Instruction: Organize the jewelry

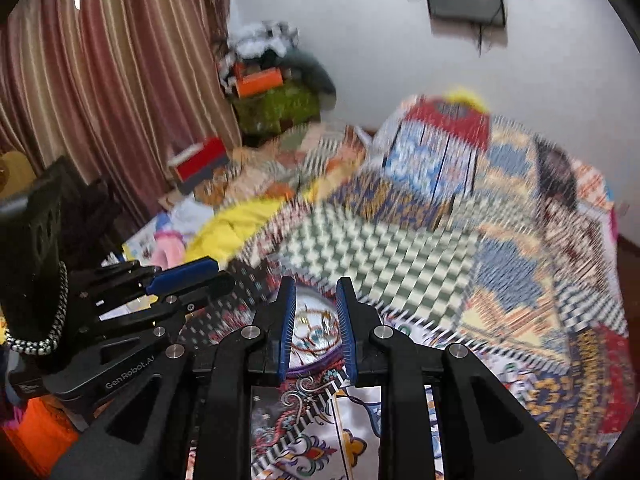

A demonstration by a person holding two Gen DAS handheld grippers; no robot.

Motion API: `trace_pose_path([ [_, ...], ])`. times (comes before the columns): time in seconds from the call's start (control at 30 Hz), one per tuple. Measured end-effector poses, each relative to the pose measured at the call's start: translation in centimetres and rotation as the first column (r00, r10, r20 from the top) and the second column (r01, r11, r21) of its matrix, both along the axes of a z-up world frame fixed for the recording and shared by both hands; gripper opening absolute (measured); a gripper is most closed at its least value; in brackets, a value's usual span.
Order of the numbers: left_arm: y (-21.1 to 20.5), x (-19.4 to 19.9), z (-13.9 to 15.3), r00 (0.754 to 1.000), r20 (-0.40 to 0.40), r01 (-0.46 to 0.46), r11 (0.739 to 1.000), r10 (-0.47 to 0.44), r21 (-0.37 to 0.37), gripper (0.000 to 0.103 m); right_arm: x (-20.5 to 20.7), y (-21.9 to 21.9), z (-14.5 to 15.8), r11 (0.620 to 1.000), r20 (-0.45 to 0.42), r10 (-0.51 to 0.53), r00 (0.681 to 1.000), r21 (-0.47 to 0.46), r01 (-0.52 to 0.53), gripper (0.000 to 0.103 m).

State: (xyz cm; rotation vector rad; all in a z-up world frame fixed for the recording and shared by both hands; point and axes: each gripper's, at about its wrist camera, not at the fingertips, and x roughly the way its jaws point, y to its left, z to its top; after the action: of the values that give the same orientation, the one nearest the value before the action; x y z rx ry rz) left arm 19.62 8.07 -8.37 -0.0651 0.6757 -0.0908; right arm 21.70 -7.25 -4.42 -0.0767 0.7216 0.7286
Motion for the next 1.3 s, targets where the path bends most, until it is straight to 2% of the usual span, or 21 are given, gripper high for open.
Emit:
trace_pose_path([
  [0.17,-0.9,-4.2,5.2,0.991,0.135,-0.018,1.0,0.018,0.003,0.017,-4.6,-2.2,5.6,0.996,0.142,-0.04,0.989,0.08,0.029,0.019],
  [0.33,-1.6,-10.1,10.5,0.957,0.286,-0.054,0.998,0.054,-0.006,0.017,-10.9,-4.4,10.5,0.984,0.301,-0.09,0.949,0.171,0.039,0.019],
  [0.53,-2.2,-16.8,14.5,0.902,0.422,-0.1,0.995,0.095,-0.012,0.018,-17.2,-5.6,13.3,0.967,0.416,-0.153,0.897,0.251,0.048,0.019],
  [0.6,-2.4,-18.6,15.2,0.888,0.446,-0.114,0.993,0.11,-0.016,0.024,-18.4,-5.6,13.3,0.963,0.433,-0.174,0.884,0.263,0.061,0.02],
  [0.63,-2.5,-19.5,15.3,0.883,0.455,-0.124,0.992,0.119,-0.017,0.039,-18.9,-5.7,13.3,0.962,0.438,-0.183,0.88,0.266,0.068,0.024],
  [0.67,-2.6,-20.4,15.5,0.875,0.467,-0.138,0.99,0.13,-0.016,0.053,-19.3,-5.7,13.1,0.96,0.44,-0.195,0.876,0.267,0.079,0.036],
  [0.7,-2.7,-20.8,15.5,0.869,0.476,-0.147,0.989,0.136,-0.015,0.057,-19.6,-5.7,13.0,0.958,0.442,-0.209,0.873,0.27,0.092,0.051],
  [0.77,-2.9,-22.1,15.5,0.858,0.491,-0.173,0.985,0.152,-0.004,0.066,-20.3,-6.0,12.6,0.951,0.451,-0.249,0.857,0.283,0.127,0.066],
  [0.8,-3.0,-22.5,15.5,0.857,0.491,-0.179,0.984,0.155,0.002,0.07,-20.6,-6.0,12.5,0.948,0.456,-0.265,0.849,0.284,0.143,0.07],
  [0.87,-3.1,-23.2,15.3,0.853,0.495,-0.19,0.982,0.166,-0.002,0.089,-21.3,-6.2,12.5,0.947,0.47,-0.281,0.837,0.278,0.162,0.077],
  [0.9,-3.1,-23.7,15.2,0.85,0.497,-0.196,0.981,0.173,-0.006,0.093,-21.6,-6.1,12.5,0.947,0.48,-0.289,0.828,0.272,0.173,0.083],
  [1.07,-3.3,-24.8,14.9,0.849,0.496,-0.208,0.978,0.18,0.001,0.097,-22.7,-6.2,12.6,0.941,0.517,-0.323,0.793,0.267,0.209,0.1],
  [1.3,-4.0,-25.7,14.6,0.843,0.51,-0.216,0.976,0.173,0.025,0.101,-23.0,-7.0,12.3,0.938,0.513,-0.33,0.793,0.272,0.214,0.102],
])
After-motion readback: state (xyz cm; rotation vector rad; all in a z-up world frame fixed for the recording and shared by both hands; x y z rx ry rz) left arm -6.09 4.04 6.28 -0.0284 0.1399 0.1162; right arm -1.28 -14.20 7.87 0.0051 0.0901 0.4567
